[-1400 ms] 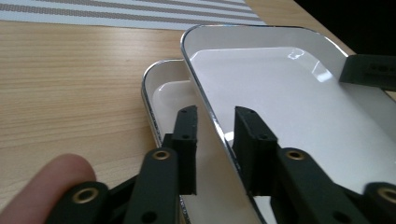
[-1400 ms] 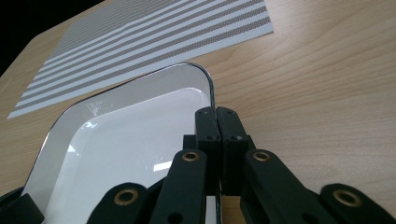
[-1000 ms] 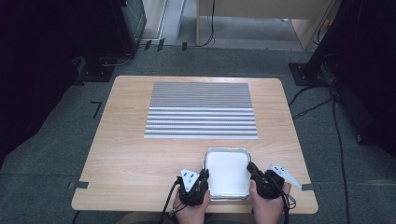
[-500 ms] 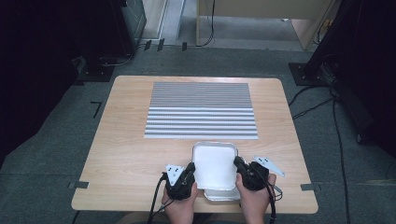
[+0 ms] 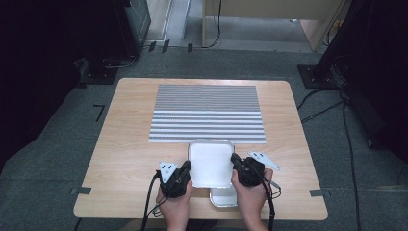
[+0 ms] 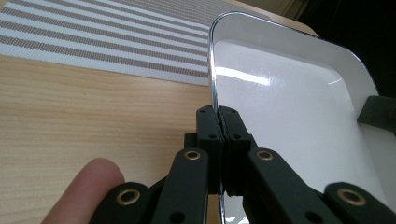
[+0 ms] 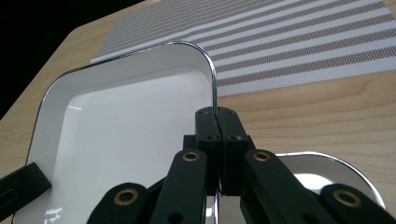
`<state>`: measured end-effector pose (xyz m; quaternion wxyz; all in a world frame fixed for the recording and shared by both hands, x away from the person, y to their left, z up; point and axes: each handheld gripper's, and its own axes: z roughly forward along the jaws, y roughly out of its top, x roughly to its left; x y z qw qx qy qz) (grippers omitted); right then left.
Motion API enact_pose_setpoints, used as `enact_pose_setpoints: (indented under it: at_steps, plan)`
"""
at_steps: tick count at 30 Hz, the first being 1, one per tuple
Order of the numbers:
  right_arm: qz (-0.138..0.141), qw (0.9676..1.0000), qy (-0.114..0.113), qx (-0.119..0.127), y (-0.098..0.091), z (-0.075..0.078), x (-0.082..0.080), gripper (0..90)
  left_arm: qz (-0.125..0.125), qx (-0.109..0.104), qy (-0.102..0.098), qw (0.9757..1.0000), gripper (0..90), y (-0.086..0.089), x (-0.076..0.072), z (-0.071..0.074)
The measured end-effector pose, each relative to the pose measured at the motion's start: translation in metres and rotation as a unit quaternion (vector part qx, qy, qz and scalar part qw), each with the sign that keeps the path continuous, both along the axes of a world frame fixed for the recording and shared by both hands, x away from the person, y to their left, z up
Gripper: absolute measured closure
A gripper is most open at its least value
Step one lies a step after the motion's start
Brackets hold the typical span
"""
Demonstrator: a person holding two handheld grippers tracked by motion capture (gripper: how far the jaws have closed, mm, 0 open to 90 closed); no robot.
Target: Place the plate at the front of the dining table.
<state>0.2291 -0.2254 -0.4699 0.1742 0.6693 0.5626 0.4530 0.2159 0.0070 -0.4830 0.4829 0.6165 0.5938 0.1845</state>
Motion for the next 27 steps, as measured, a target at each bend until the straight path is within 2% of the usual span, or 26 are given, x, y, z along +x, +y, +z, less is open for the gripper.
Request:
enact_pose_setpoints:
  at_steps: [8, 13, 17, 22, 27]
  plan:
    - [0.006, 0.9999, -0.002, -0.009, 0.015, 0.010, 0.019, 90.0, 0.008, -0.008, 0.007, 0.9999, 89.4, 0.015, 0.016, 0.007]
    - [0.010, 0.9999, -0.002, -0.004, 0.023, 0.012, 0.032, 90.0, 0.009, -0.011, 0.009, 0.9999, 89.5, 0.024, 0.029, 0.014]
    - [0.013, 0.9998, -0.007, -0.010, 0.028, 0.017, 0.042, 90.0, 0.007, -0.017, 0.014, 0.9997, 89.5, 0.028, 0.041, 0.016]
    - [0.010, 0.9998, -0.002, -0.019, 0.031, 0.025, 0.057, 90.0, 0.004, -0.026, 0.023, 0.9994, 89.6, 0.031, 0.058, 0.020]
    - [0.007, 0.9998, 0.003, -0.018, 0.033, 0.030, 0.073, 89.9, 0.001, -0.026, 0.026, 0.9993, 89.6, 0.034, 0.074, 0.028]
